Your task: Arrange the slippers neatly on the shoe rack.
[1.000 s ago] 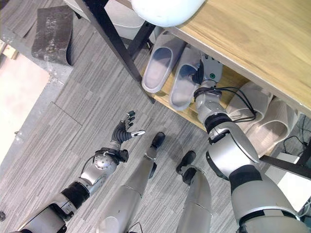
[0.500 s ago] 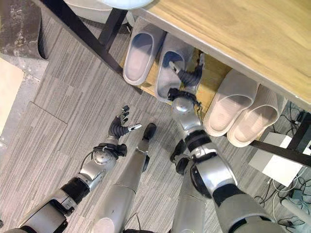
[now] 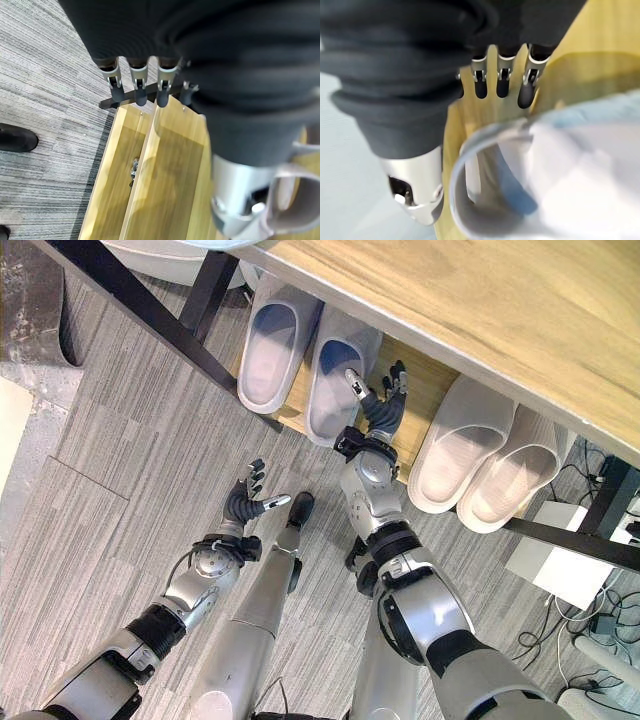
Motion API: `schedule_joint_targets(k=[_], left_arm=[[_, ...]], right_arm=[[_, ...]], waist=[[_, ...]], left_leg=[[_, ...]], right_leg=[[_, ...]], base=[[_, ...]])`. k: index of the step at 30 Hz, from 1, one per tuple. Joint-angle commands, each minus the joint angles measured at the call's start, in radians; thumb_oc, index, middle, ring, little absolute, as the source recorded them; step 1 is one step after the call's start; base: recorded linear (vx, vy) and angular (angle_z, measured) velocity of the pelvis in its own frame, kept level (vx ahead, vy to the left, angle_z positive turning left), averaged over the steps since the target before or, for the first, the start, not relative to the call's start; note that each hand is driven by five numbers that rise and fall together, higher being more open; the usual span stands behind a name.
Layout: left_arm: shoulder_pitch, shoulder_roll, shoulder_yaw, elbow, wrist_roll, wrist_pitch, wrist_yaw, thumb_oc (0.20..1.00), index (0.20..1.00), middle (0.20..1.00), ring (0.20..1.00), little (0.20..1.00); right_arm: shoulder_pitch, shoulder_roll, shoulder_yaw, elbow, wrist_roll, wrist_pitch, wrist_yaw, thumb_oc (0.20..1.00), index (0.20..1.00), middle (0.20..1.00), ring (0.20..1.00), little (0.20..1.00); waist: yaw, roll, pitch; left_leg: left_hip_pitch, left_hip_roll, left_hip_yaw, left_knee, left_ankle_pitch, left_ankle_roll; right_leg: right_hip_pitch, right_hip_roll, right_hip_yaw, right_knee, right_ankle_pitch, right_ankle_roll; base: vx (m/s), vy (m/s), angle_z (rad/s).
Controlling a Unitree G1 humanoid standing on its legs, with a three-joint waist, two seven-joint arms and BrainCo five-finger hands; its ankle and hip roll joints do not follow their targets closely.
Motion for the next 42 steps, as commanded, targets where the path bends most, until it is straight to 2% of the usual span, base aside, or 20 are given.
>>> schedule_joint_targets(k=[1, 3, 5, 7, 12, 16, 17, 19, 20, 23, 24, 25, 26, 27, 29, 31, 34, 37, 40, 42], left_arm=[[-0.01, -0.027, 0.025, -0.013, 0.028, -0.019, -0.002, 1.0, 1.0, 1.0, 1.0, 1.0], [-0.015, -0.022, 0.022, -0.018, 0.019, -0.024, -0.006, 1.0, 1.0, 1.0, 1.0, 1.0], [-0.016, -0.021, 0.022, -0.018, 0.018, -0.024, -0.006, 1.0, 1.0, 1.0, 1.0, 1.0], [-0.019, -0.013, 0.017, -0.044, 0.005, -0.031, -0.017, 1.0, 1.0, 1.0, 1.0, 1.0], [-0.031, -0.01, 0.006, -0.039, -0.003, -0.024, -0.032, 1.0, 1.0, 1.0, 1.0, 1.0], [-0.033, -0.013, 0.003, -0.029, -0.002, -0.021, -0.034, 1.0, 1.0, 1.0, 1.0, 1.0], [-0.028, -0.005, 0.015, -0.022, -0.001, -0.017, -0.042, 1.0, 1.0, 1.0, 1.0, 1.0], [-0.024, -0.007, 0.017, -0.022, -0.001, -0.015, -0.043, 1.0, 1.0, 1.0, 1.0, 1.0], [-0.012, -0.009, 0.029, -0.011, -0.005, -0.007, -0.051, 1.0, 1.0, 1.0, 1.0, 1.0], [0.0, -0.016, 0.05, 0.01, -0.011, -0.004, -0.049, 1.0, 1.0, 1.0, 1.0, 1.0], [0.003, -0.016, 0.06, 0.018, -0.011, -0.003, -0.046, 1.0, 1.0, 1.0, 1.0, 1.0], [0.008, -0.01, 0.076, 0.023, -0.007, -0.003, -0.046, 1.0, 1.0, 1.0, 1.0, 1.0], [0.009, -0.01, 0.077, 0.023, -0.007, -0.003, -0.046, 1.0, 1.0, 1.0, 1.0, 1.0], [0.023, 0.0, 0.1, 0.021, 0.001, -0.008, -0.055, 1.0, 1.0, 1.0, 1.0, 1.0], [0.029, -0.003, 0.106, 0.029, 0.007, -0.009, -0.06, 1.0, 1.0, 1.0, 1.0, 1.0], [0.058, -0.012, 0.126, 0.054, 0.019, -0.016, -0.079, 1.0, 1.0, 1.0, 1.0, 1.0], [0.085, -0.016, 0.135, 0.064, 0.022, -0.022, -0.099, 1.0, 1.0, 1.0, 1.0, 1.0], [0.167, -0.017, 0.185, 0.091, 0.027, -0.016, -0.131, 1.0, 1.0, 1.0, 1.0, 1.0], [0.229, -0.031, 0.214, 0.094, 0.03, -0.018, -0.149, 1.0, 1.0, 1.0, 1.0, 1.0], [0.268, -0.038, 0.222, 0.096, 0.042, -0.015, -0.163, 1.0, 1.0, 1.0, 1.0, 1.0]], right_arm=[[0.015, 0.097, 0.054, -0.011, 0.088, 0.016, 0.092, 1.0, 1.0, 1.0, 1.0, 1.0], [-0.052, 0.107, 0.052, 0.038, 0.108, 0.029, 0.103, 1.0, 1.0, 1.0, 1.0, 1.0], [-0.056, 0.107, 0.051, 0.042, 0.11, 0.029, 0.106, 1.0, 1.0, 1.0, 1.0, 1.0], [-0.135, 0.116, 0.019, 0.102, 0.15, 0.034, 0.11, 1.0, 1.0, 1.0, 1.0, 1.0], [-0.2, 0.093, 0.033, 0.129, 0.143, 0.052, 0.109, 1.0, 1.0, 1.0, 1.0, 1.0], [-0.203, 0.043, 0.05, 0.11, 0.076, 0.075, 0.105, 1.0, 1.0, 1.0, 1.0, 1.0], [-0.205, -0.024, 0.099, 0.116, -0.027, 0.135, 0.135, 1.0, 1.0, 1.0, 1.0, 1.0], [-0.201, -0.043, 0.116, 0.095, -0.038, 0.143, 0.125, 1.0, 1.0, 1.0, 1.0, 1.0], [-0.179, -0.087, 0.13, 0.076, -0.107, 0.168, 0.125, 1.0, 1.0, 1.0, 1.0, 1.0], [-0.11, -0.106, 0.131, 0.017, -0.205, 0.182, 0.119, 1.0, 1.0, 1.0, 1.0, 1.0], [-0.086, -0.114, 0.134, 0.005, -0.262, 0.198, 0.117, 1.0, 1.0, 1.0, 1.0, 1.0], [-0.072, -0.151, 0.161, -0.025, -0.385, 0.232, 0.124, 1.0, 1.0, 1.0, 1.0, 1.0], [-0.069, -0.15, 0.161, -0.028, -0.387, 0.234, 0.123, 1.0, 1.0, 1.0, 1.0, 1.0], [-0.04, -0.2, 0.189, -0.069, -0.537, 0.279, 0.141, 1.0, 1.0, 1.0, 1.0, 1.0], [-0.016, -0.206, 0.187, -0.081, -0.578, 0.286, 0.138, 1.0, 1.0, 1.0, 1.0, 1.0], [0.103, -0.221, 0.18, -0.165, -0.659, 0.266, 0.158, 1.0, 1.0, 1.0, 1.0, 1.0], [0.199, -0.211, 0.171, -0.21, -0.598, 0.232, 0.205, 1.0, 1.0, 1.0, 1.0, 1.0], [0.335, -0.236, 0.193, -0.324, -0.718, 0.246, 0.265, 1.0, 1.0, 1.0, 1.0, 1.0], [0.492, -0.236, 0.18, -0.437, -0.722, 0.227, 0.313, 1.0, 1.0, 1.0, 1.0, 1.0], [0.584, -0.23, 0.176, -0.486, -0.672, 0.207, 0.364, 1.0, 1.0, 1.0, 1.0, 1.0]], waist=[[0.045, 0.023, -0.013], [0.064, 0.036, -0.013], [0.064, 0.035, -0.013], [0.087, 0.048, -0.013], [0.098, 0.044, -0.013], [0.088, 0.033, -0.013], [0.077, 0.02, -0.013], [0.071, 0.015, -0.013], [0.057, 0.003, -0.013], [0.036, -0.01, -0.013], [0.028, -0.015, -0.013], [0.019, -0.019, -0.013], [0.018, -0.018, -0.013], [0.005, -0.021, -0.013], [-0.001, -0.021, -0.013], [-0.018, -0.019, -0.028], [-0.027, -0.019, -0.051], [-0.052, -0.024, -0.111], [-0.07, -0.019, -0.156], [-0.084, -0.013, -0.181]], left_leg=[[-0.001, 0.011, 0.054, 0.061, -0.104, 0.006], [-0.002, 0.008, 0.054, 0.064, -0.104, 0.006], [-0.003, 0.009, 0.054, 0.064, -0.104, 0.006], [-0.003, 0.006, 0.052, 0.063, -0.103, 0.006], [-0.001, 0.007, 0.051, 0.063, -0.102, 0.005], [0.015, 0.013, 0.054, 0.054, -0.102, 0.005], [0.026, 0.018, 0.058, 0.045, -0.099, 0.002], [0.034, 0.022, 0.059, 0.041, -0.098, 0.002], [0.059, 0.031, 0.066, 0.026, -0.094, 0.0], [0.11, 0.041, 0.075, -0.006, -0.09, 0.0], [0.13, 0.044, 0.079, -0.022, -0.087, -0.001], [0.154, 0.048, 0.082, -0.041, -0.082, -0.003], [0.156, 0.049, 0.082, -0.043, -0.081, -0.003], [0.192, 0.057, 0.086, -0.093, -0.039, -0.005], [0.221, 0.061, 0.089, -0.113, -0.033, -0.006], [0.314, 0.077, 0.104, -0.182, -0.018, -0.007], [0.368, 0.086, 0.113, -0.233, -0.006, -0.007], [0.478, 0.112, 0.146, -0.326, 0.011, -0.006], [0.548, 0.12, 0.16, -0.387, 0.023, -0.006], [0.589, 0.121, 0.171, -0.414, 0.025, -0.007]], right_leg=[[0.059, -0.021, 0.021, -0.091, 0.036, 0.084], [0.06, -0.024, 0.017, -0.086, 0.033, 0.084], [0.059, -0.024, 0.017, -0.086, 0.033, 0.084], [0.06, -0.028, 0.015, -0.083, 0.03, 0.085], [0.06, -0.028, 0.014, -0.077, 0.028, 0.085], [0.073, -0.025, 0.012, -0.087, 0.033, 0.086], [0.084, -0.021, 0.015, -0.102, 0.041, 0.087], [0.091, -0.017, 0.014, -0.109, 0.045, 0.086], [0.121, -0.011, 0.014, -0.132, 0.055, 0.086], [0.168, -0.005, 0.012, -0.179, 0.074, 0.092], [0.188, -0.001, 0.014, -0.2, 0.084, 0.094], [0.21, 0.002, 0.015, -0.221, 0.093, 0.097], [0.213, 0.003, 0.014, -0.223, 0.094, 0.097], [0.252, 0.007, 0.007, -0.278, 0.142, 0.097], [0.28, 0.009, 0.005, -0.299, 0.15, 0.1], [0.365, 0.015, 0.004, -0.367, 0.176, 0.114], [0.414, 0.022, 0.006, -0.416, 0.194, 0.122], [0.505, 0.037, 0.02, -0.503, 0.227, 0.138], [0.567, 0.045, 0.026, -0.562, 0.243, 0.148], [0.602, 0.044, 0.028, -0.587, 0.246, 0.152]], base=[[0.0, 0.0, 0.0], [0.0, -0.015, 0.0], [0.0, 0.0, 0.0], [0.0, -0.017, 0.0], [0.0, 0.0, 0.0], [-0.01, -0.003, 0.05], [0.0, 0.0, 0.0], [0.0, 0.0, 0.0], [0.0, 0.0, 0.0], [0.01, 0.008, -0.09], [0.02, 0.009, -0.07], [0.01, 0.006, -0.09], [-0.05, 0.034, -0.13], [-0.06, 0.03, -0.17], [-0.01, 0.021, -0.08], [0.1, 0.02, -0.07], [0.1, 0.011, -0.23], [0.17, 0.026, -0.24], [0.15, 0.012, -0.28], [0.12, 0.01, -0.13]])
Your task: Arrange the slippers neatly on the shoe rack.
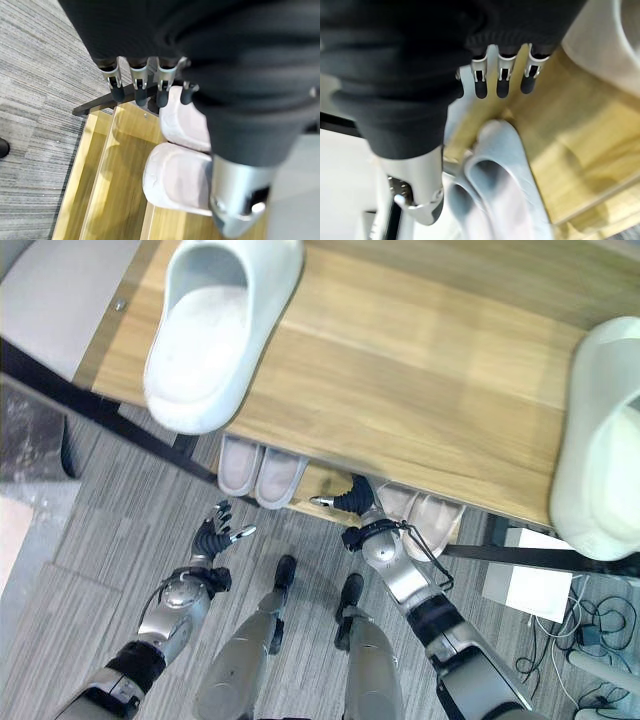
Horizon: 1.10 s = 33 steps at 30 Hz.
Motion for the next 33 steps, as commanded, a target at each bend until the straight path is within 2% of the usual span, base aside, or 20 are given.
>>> schedule_joint_targets(k=[1, 3, 4, 7, 12, 14, 20, 24, 33], left_arm=[[0.038, -0.025, 0.002, 0.012, 0.043, -0.036, -0.028, 1.0, 1.0, 1.0, 1.0, 1.0], [0.086, -0.03, 0.025, 0.029, 0.063, -0.034, -0.057, 1.0, 1.0, 1.0, 1.0, 1.0], [0.087, -0.03, 0.024, 0.029, 0.063, -0.034, -0.057, 1.0, 1.0, 1.0, 1.0, 1.0], [0.144, -0.029, 0.051, 0.033, 0.072, -0.028, -0.087, 1.0, 1.0, 1.0, 1.0, 1.0], [0.193, -0.029, 0.068, 0.025, 0.087, -0.023, -0.114, 1.0, 1.0, 1.0, 1.0, 1.0], [0.222, -0.034, 0.065, 0.016, 0.1, -0.02, -0.137, 1.0, 1.0, 1.0, 1.0, 1.0], [0.245, -0.037, 0.04, -0.013, 0.129, -0.014, -0.163, 1.0, 1.0, 1.0, 1.0, 1.0], [0.243, -0.026, -0.028, -0.049, 0.194, -0.001, -0.2, 1.0, 1.0, 1.0, 1.0, 1.0], [0.133, 0.016, -0.235, -0.171, 0.347, 0.029, -0.308, 1.0, 1.0, 1.0, 1.0, 1.0]], right_arm=[[0.069, 0.019, 0.004, -0.045, 0.026, -0.077, 0.067, 1.0, 1.0, 1.0, 1.0, 1.0], [0.188, -0.009, -0.015, -0.116, 0.086, -0.101, 0.138, 1.0, 1.0, 1.0, 1.0, 1.0], [0.19, -0.01, -0.015, -0.117, 0.086, -0.1, 0.138, 1.0, 1.0, 1.0, 1.0, 1.0], [0.327, -0.03, -0.042, -0.189, 0.215, -0.117, 0.23, 1.0, 1.0, 1.0, 1.0, 1.0], [0.443, -0.088, -0.062, -0.265, 0.219, -0.11, 0.298, 1.0, 1.0, 1.0, 1.0, 1.0], [0.546, -0.122, -0.094, -0.278, 0.183, -0.104, 0.329, 1.0, 1.0, 1.0, 1.0, 1.0], [0.661, -0.123, -0.158, -0.188, 0.074, -0.093, 0.298, 1.0, 1.0, 1.0, 1.0, 1.0], [0.719, -0.138, -0.197, -0.082, -0.073, -0.077, 0.248, 1.0, 1.0, 1.0, 1.0, 1.0], [0.706, -0.106, -0.235, 0.102, -0.059, -0.048, 0.205, 1.0, 1.0, 1.0, 1.0, 1.0]], waist=[[-0.007, -0.018, -0.111], [-0.024, -0.011, -0.152], [-0.024, -0.011, -0.152], [-0.042, -0.001, -0.202], [-0.058, 0.006, -0.25], [-0.073, 0.009, -0.277], [-0.1, 0.016, -0.306], [-0.131, 0.019, -0.314], [-0.185, 0.038, -0.304]], left_leg=[[0.033, 0.01, 0.055, -0.026, -0.043, -0.026], [0.088, 0.009, 0.07, -0.057, -0.044, -0.027], [0.09, 0.009, 0.07, -0.058, -0.044, -0.027], [0.154, 0.013, 0.089, -0.089, -0.051, -0.026], [0.205, 0.019, 0.11, -0.115, -0.059, -0.028], [0.232, 0.024, 0.12, -0.123, -0.064, -0.03], [0.257, 0.032, 0.132, -0.125, -0.075, -0.035], [0.272, 0.044, 0.157, -0.125, -0.086, -0.038], [0.273, 0.055, 0.194, -0.125, -0.093, -0.04]], right_leg=[[0.056, -0.07, 0.003, -0.113, 0.088, 0.099], [0.1, -0.064, 0.01, -0.146, 0.092, 0.104], [0.102, -0.063, 0.01, -0.148, 0.092, 0.104], [0.15, -0.054, 0.027, -0.183, 0.093, 0.108], [0.191, -0.041, 0.043, -0.219, 0.097, 0.111], [0.216, -0.033, 0.051, -0.239, 0.097, 0.112], [0.243, -0.019, 0.068, -0.266, 0.097, 0.111], [0.253, -0.004, 0.092, -0.287, 0.096, 0.108], [0.238, 0.01, 0.138, -0.293, 0.095, 0.105]], base=[[0.14, -0.011, -0.06], [0.15, -0.024, -0.1], [0.14, 0.001, -0.15], [0.15, -0.002, -0.17], [0.12, -0.019, -0.15], [0.13, -0.047, -0.19], [0.06, -0.039, -0.1], [0.04, -0.059, -0.21], [0.0, -0.02, -0.19]])
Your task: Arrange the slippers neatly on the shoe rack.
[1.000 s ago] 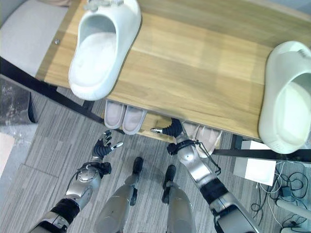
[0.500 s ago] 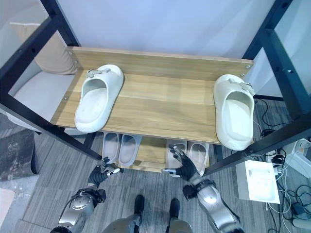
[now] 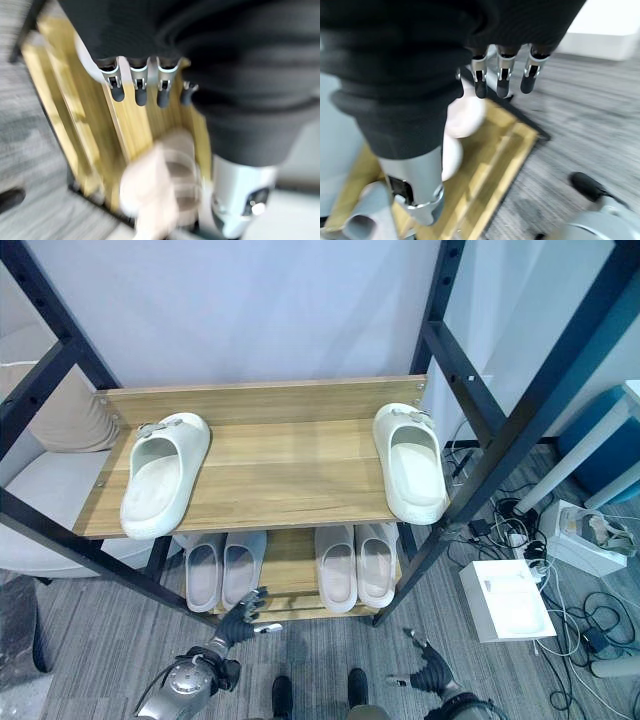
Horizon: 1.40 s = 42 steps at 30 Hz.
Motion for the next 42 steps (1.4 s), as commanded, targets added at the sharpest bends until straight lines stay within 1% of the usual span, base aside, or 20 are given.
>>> schedule_joint_targets(k=[1, 4, 5, 6, 10, 11, 16, 19, 22, 23, 24, 27, 31, 33, 34, 35, 38, 39, 40, 42], left_arm=[[-0.149, 0.033, -0.069, -0.083, 0.131, -0.022, -0.092, 1.0, 1.0, 1.0, 1.0, 1.0], [-0.237, 0.069, -0.147, -0.192, 0.155, -0.034, -0.154, 1.0, 1.0, 1.0, 1.0, 1.0], [-0.294, 0.086, -0.178, -0.277, 0.133, -0.044, -0.183, 1.0, 1.0, 1.0, 1.0, 1.0], [-0.319, 0.092, -0.196, -0.323, 0.106, -0.044, -0.204, 1.0, 1.0, 1.0, 1.0, 1.0], [-0.375, 0.102, -0.219, -0.398, 0.062, -0.043, -0.232, 1.0, 1.0, 1.0, 1.0, 1.0], [-0.413, 0.096, -0.23, -0.444, 0.015, -0.042, -0.244, 1.0, 1.0, 1.0, 1.0, 1.0], [-0.518, 0.056, -0.25, -0.543, -0.119, -0.038, -0.261, 1.0, 1.0, 1.0, 1.0, 1.0], [-0.554, 0.044, -0.231, -0.61, -0.207, -0.035, -0.265, 1.0, 1.0, 1.0, 1.0, 1.0], [-0.574, 0.029, -0.17, -0.685, -0.293, -0.048, -0.233, 1.0, 1.0, 1.0, 1.0, 1.0], [-0.574, 0.029, -0.17, -0.685, -0.293, -0.048, -0.233, 1.0, 1.0, 1.0, 1.0, 1.0], [-0.579, 0.019, -0.126, -0.722, -0.331, -0.059, -0.202, 1.0, 1.0, 1.0, 1.0, 1.0], [-0.578, 0.008, -0.038, -0.757, -0.362, -0.085, -0.132, 1.0, 1.0, 1.0, 1.0, 1.0], [-0.561, 0.035, 0.109, -0.751, -0.281, -0.123, 0.007, 1.0, 1.0, 1.0, 1.0, 1.0], [-0.551, 0.078, 0.201, -0.744, -0.203, -0.137, 0.078, 1.0, 1.0, 1.0, 1.0, 1.0], [-0.548, 0.085, 0.228, -0.739, -0.18, -0.142, 0.102, 1.0, 1.0, 1.0, 1.0, 1.0], [-0.553, 0.116, 0.267, -0.712, -0.096, -0.143, 0.15, 1.0, 1.0, 1.0, 1.0, 1.0], [-0.542, 0.176, 0.348, -0.678, 0.067, -0.137, 0.243, 1.0, 1.0, 1.0, 1.0, 1.0], [-0.538, 0.208, 0.372, -0.661, 0.127, -0.131, 0.273, 1.0, 1.0, 1.0, 1.0, 1.0], [-0.525, 0.219, 0.394, -0.654, 0.141, -0.135, 0.296, 1.0, 1.0, 1.0, 1.0, 1.0], [-0.523, 0.264, 0.417, -0.628, 0.244, -0.11, 0.338, 1.0, 1.0, 1.0, 1.0, 1.0]], right_arm=[[-0.061, -0.001, -0.019, -0.013, 0.028, -0.015, -0.032, 1.0, 1.0, 1.0, 1.0, 1.0], [-0.091, -0.008, -0.022, -0.005, 0.031, -0.012, -0.031, 1.0, 1.0, 1.0, 1.0, 1.0], [-0.106, -0.007, -0.021, 0.021, 0.036, -0.013, -0.034, 1.0, 1.0, 1.0, 1.0, 1.0], [-0.12, -0.006, -0.015, 0.032, 0.035, -0.012, -0.035, 1.0, 1.0, 1.0, 1.0, 1.0], [-0.138, -0.001, -0.014, 0.041, 0.043, -0.012, -0.038, 1.0, 1.0, 1.0, 1.0, 1.0], [-0.15, 0.005, -0.013, 0.056, 0.051, -0.011, -0.045, 1.0, 1.0, 1.0, 1.0, 1.0], [-0.177, 0.012, 0.003, 0.093, 0.052, -0.008, -0.051, 1.0, 1.0, 1.0, 1.0, 1.0], [-0.174, 0.009, 0.004, 0.095, 0.052, -0.007, -0.047, 1.0, 1.0, 1.0, 1.0, 1.0], [-0.164, 0.017, 0.007, 0.095, 0.049, -0.004, -0.046, 1.0, 1.0, 1.0, 1.0, 1.0], [-0.164, 0.017, 0.007, 0.095, 0.049, -0.004, -0.046, 1.0, 1.0, 1.0, 1.0, 1.0], [-0.153, 0.025, 0.01, 0.086, 0.048, -0.002, -0.044, 1.0, 1.0, 1.0, 1.0, 1.0], [-0.152, 0.049, 0.018, 0.11, 0.051, 0.005, -0.05, 1.0, 1.0, 1.0, 1.0, 1.0], [-0.146, 0.081, 0.02, 0.127, 0.074, 0.01, -0.051, 1.0, 1.0, 1.0, 1.0, 1.0], [-0.145, 0.095, 0.019, 0.143, 0.092, 0.01, -0.045, 1.0, 1.0, 1.0, 1.0, 1.0], [-0.147, 0.097, 0.02, 0.15, 0.097, 0.009, -0.044, 1.0, 1.0, 1.0, 1.0, 1.0], [-0.148, 0.099, 0.02, 0.16, 0.105, 0.008, -0.04, 1.0, 1.0, 1.0, 1.0, 1.0], [-0.148, 0.1, 0.015, 0.179, 0.121, 0.003, -0.036, 1.0, 1.0, 1.0, 1.0, 1.0], [-0.147, 0.098, 0.012, 0.177, 0.121, 0.0, -0.035, 1.0, 1.0, 1.0, 1.0, 1.0], [-0.145, 0.098, 0.009, 0.173, 0.121, -0.003, -0.033, 1.0, 1.0, 1.0, 1.0, 1.0], [-0.145, 0.092, 0.008, 0.174, 0.119, -0.004, -0.036, 1.0, 1.0, 1.0, 1.0, 1.0]], waist=[[-0.024, -0.004, 0.027], [-0.034, 0.008, 0.032], [-0.037, 0.015, 0.035], [-0.039, 0.017, 0.035], [-0.042, 0.019, 0.039], [-0.045, 0.022, 0.04], [-0.047, 0.021, 0.037], [-0.047, 0.02, 0.037], [-0.04, 0.02, 0.032], [-0.04, 0.02, 0.033], [-0.034, 0.017, 0.029], [-0.019, 0.013, 0.024], [0.009, 0.0, 0.016], [0.02, -0.006, 0.01], [0.025, -0.008, 0.008], [0.032, -0.008, 0.005], [0.044, -0.011, 0.0], [0.048, -0.01, -0.001], [0.052, -0.011, -0.003], [0.056, -0.009, -0.008]], left_leg=[[0.062, 0.028, 0.028, 0.0, -0.045, -0.046], [0.063, 0.028, 0.033, 0.0, -0.049, -0.047], [0.065, 0.028, 0.034, 0.0, -0.051, -0.047], [0.065, 0.027, 0.034, 0.0, -0.051, -0.047], [0.066, 0.028, 0.035, 0.0, -0.052, -0.049], [0.068, 0.027, 0.035, 0.0, -0.053, -0.049], [0.075, 0.029, 0.03, 0.0, -0.055, -0.051], [0.08, 0.029, 0.026, 0.0, -0.055, -0.051], [0.083, 0.027, 0.018, 0.0, -0.054, -0.052], [0.083, 0.027, 0.018, 0.0, -0.053, -0.052], [0.083, 0.026, 0.013, 0.0, -0.053, -0.053], [0.084, 0.025, 0.004, 0.0, -0.052, -0.054], [0.084, 0.026, -0.011, 0.0, -0.05, -0.056], [0.087, 0.026, -0.017, 0.0, -0.051, -0.057], [0.088, 0.026, -0.019, 0.0, -0.051, -0.057], [0.088, 0.027, -0.021, 0.0, -0.051, -0.058], [0.093, 0.026, -0.024, 0.0, -0.053, -0.058], [0.093, 0.026, -0.027, 0.0, -0.053, -0.058], [0.093, 0.026, -0.029, 0.0, -0.053, -0.058], [0.092, 0.026, -0.031, 0.0, -0.053, -0.058]], right_leg=[[0.022, -0.04, -0.013, 0.004, -0.014, 0.08], [0.018, -0.039, -0.001, 0.003, -0.014, 0.08], [0.02, -0.039, 0.0, 0.003, -0.016, 0.08], [0.02, -0.039, 0.001, 0.003, -0.015, 0.08], [0.021, -0.039, 0.0, 0.003, -0.017, 0.08], [0.023, -0.038, -0.001, 0.002, -0.018, 0.08], [0.037, -0.037, -0.009, 0.001, -0.024, 0.078], [0.045, -0.037, -0.015, 0.0, -0.026, 0.078], [0.053, -0.037, -0.024, 0.0, -0.029, 0.078], [0.053, -0.037, -0.024, 0.0, -0.029, 0.078], [0.057, -0.038, -0.031, 0.0, -0.031, 0.078], [0.062, -0.038, -0.044, 0.0, -0.033, 0.078], [0.076, -0.036, -0.061, 0.0, -0.037, 0.076], [0.083, -0.035, -0.068, 0.0, -0.041, 0.075], [0.087, -0.035, -0.071, 0.0, -0.042, 0.075], [0.089, -0.035, -0.075, 0.0, -0.044, 0.075], [0.099, -0.034, -0.081, 0.0, -0.046, 0.075], [0.099, -0.034, -0.082, 0.0, -0.046, 0.075], [0.099, -0.034, -0.085, 0.0, -0.047, 0.076], [0.097, -0.034, -0.089, 0.0, -0.046, 0.077]], base=[[0.0, 0.011, -0.1], [0.01, 0.012, -0.13], [0.02, 0.003, -0.11], [0.01, 0.003, -0.08], [0.0, 0.0, -0.02], [0.0, 0.0, 0.0], [0.0, 0.0, 0.0], [0.01, -0.007, 0.01], [0.02, -0.017, 0.06], [0.02, -0.016, 0.08], [0.02, -0.016, 0.04], [0.02, -0.026, 0.05], [0.03, -0.035, 0.18], [0.03, -0.026, 0.17], [0.03, -0.015, 0.13], [0.02, -0.008, 0.16], [0.03, -0.007, 0.12], [0.03, 0.001, 0.06], [0.02, 0.004, 0.03], [0.0, 0.009, 0.03]])
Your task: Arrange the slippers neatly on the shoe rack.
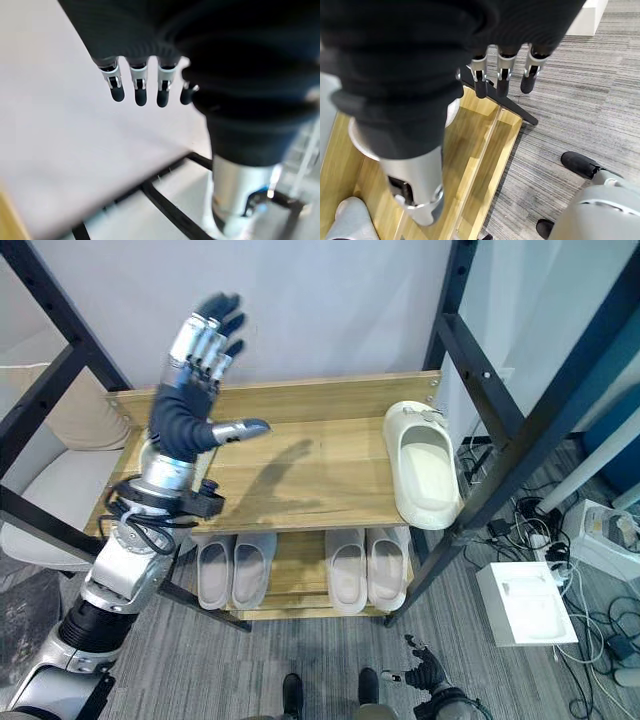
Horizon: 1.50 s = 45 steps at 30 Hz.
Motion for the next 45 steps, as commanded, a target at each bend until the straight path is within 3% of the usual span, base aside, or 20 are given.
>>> schedule_joint_targets(k=[1, 4, 5, 7, 8, 13, 26, 27, 32, 45], left_arm=[[-0.034, 0.084, 0.078, 0.088, 0.24, -0.014, 0.129, 1.0, 1.0, 1.0, 1.0, 1.0], [-0.025, 0.115, 0.089, 0.124, 0.312, 0.001, 0.145, 1.0, 1.0, 1.0, 1.0, 1.0], [-0.014, 0.182, 0.108, 0.162, 0.41, 0.025, 0.165, 1.0, 1.0, 1.0, 1.0, 1.0], [0.009, 0.204, 0.119, 0.176, 0.436, 0.029, 0.169, 1.0, 1.0, 1.0, 1.0, 1.0], [0.036, 0.256, 0.138, 0.2, 0.522, 0.054, 0.186, 1.0, 1.0, 1.0, 1.0, 1.0], [0.087, 0.298, 0.157, 0.257, 0.61, 0.085, 0.193, 1.0, 1.0, 1.0, 1.0, 1.0], [0.051, 0.261, 0.093, 0.492, 0.684, 0.183, 0.23, 1.0, 1.0, 1.0, 1.0, 1.0], [0.028, 0.223, 0.087, 0.542, 0.626, 0.181, 0.233, 1.0, 1.0, 1.0, 1.0, 1.0], [-0.071, 0.234, 0.069, 0.632, 0.568, 0.21, 0.256, 1.0, 1.0, 1.0, 1.0, 1.0], [-0.347, 0.276, -0.11, 0.872, 0.588, 0.272, 0.244, 1.0, 1.0, 1.0, 1.0, 1.0]], right_arm=[[-0.016, 0.013, -0.008, -0.019, 0.016, -0.038, -0.004, 1.0, 1.0, 1.0, 1.0, 1.0], [-0.015, 0.008, -0.008, -0.018, 0.015, -0.04, -0.003, 1.0, 1.0, 1.0, 1.0, 1.0], [-0.007, 0.004, -0.015, -0.019, 0.024, -0.044, 0.003, 1.0, 1.0, 1.0, 1.0, 1.0], [-0.004, 0.004, -0.016, -0.02, 0.029, -0.046, 0.007, 1.0, 1.0, 1.0, 1.0, 1.0], [-0.001, 0.002, -0.018, -0.023, 0.035, -0.05, 0.012, 1.0, 1.0, 1.0, 1.0, 1.0], [0.013, -0.004, -0.025, -0.045, 0.048, -0.053, 0.024, 1.0, 1.0, 1.0, 1.0, 1.0], [0.034, -0.015, -0.039, -0.092, 0.069, -0.053, 0.026, 1.0, 1.0, 1.0, 1.0, 1.0], [0.03, -0.015, -0.042, -0.102, 0.093, -0.05, 0.024, 1.0, 1.0, 1.0, 1.0, 1.0], [0.038, -0.015, -0.064, -0.132, 0.152, -0.049, 0.033, 1.0, 1.0, 1.0, 1.0, 1.0], [0.048, -0.038, -0.078, -0.18, 0.189, -0.062, 0.026, 1.0, 1.0, 1.0, 1.0, 1.0]], waist=[[0.026, -0.05, -0.031], [0.029, -0.05, -0.035], [0.033, -0.049, -0.038], [0.033, -0.05, -0.038], [0.035, -0.05, -0.039], [0.034, -0.051, -0.038], [0.003, -0.058, -0.026], [-0.008, -0.058, -0.019], [-0.034, -0.055, -0.005], [-0.087, -0.049, 0.026]], left_leg=[[0.06, 0.026, 0.019, -0.007, -0.065, -0.057], [0.059, 0.026, 0.019, -0.007, -0.065, -0.057], [0.061, 0.027, 0.016, -0.007, -0.067, -0.057], [0.063, 0.027, 0.016, -0.007, -0.068, -0.057], [0.064, 0.027, 0.015, -0.007, -0.07, -0.057], [0.064, 0.029, 0.016, -0.007, -0.072, -0.057], [0.046, 0.031, 0.03, -0.007, -0.07, -0.055], [0.04, 0.031, 0.036, -0.007, -0.069, -0.053], [0.014, 0.034, 0.056, -0.007, -0.065, -0.051], [-0.009, 0.04, 0.086, -0.007, -0.063, -0.051]], right_leg=[[0.04, -0.036, -0.031, 0.0, -0.043, 0.082], [0.039, -0.036, -0.031, 0.0, -0.042, 0.082], [0.041, -0.034, -0.033, 0.0, -0.043, 0.082], [0.042, -0.035, -0.034, 0.0, -0.043, 0.082], [0.042, -0.034, -0.035, 0.0, -0.045, 0.081], [0.042, -0.034, -0.035, 0.0, -0.045, 0.082], [0.011, -0.031, -0.018, 0.0, -0.037, 0.084], [-0.001, -0.03, -0.011, 0.0, -0.033, 0.084], [-0.041, -0.028, 0.015, 0.0, -0.021, 0.084], [-0.09, -0.02, 0.061, 0.0, -0.009, 0.085]], base=[[0.0, 0.014, 0.07], [0.0, 0.009, 0.1], [0.01, 0.001, 0.08], [0.0, 0.0, 0.0], [0.0, 0.0, 0.0], [0.0, 0.0, 0.0], [0.0, 0.003, -0.03], [-0.03, 0.013, -0.14], [-0.02, 0.007, -0.08], [-0.01, 0.004, -0.03]])
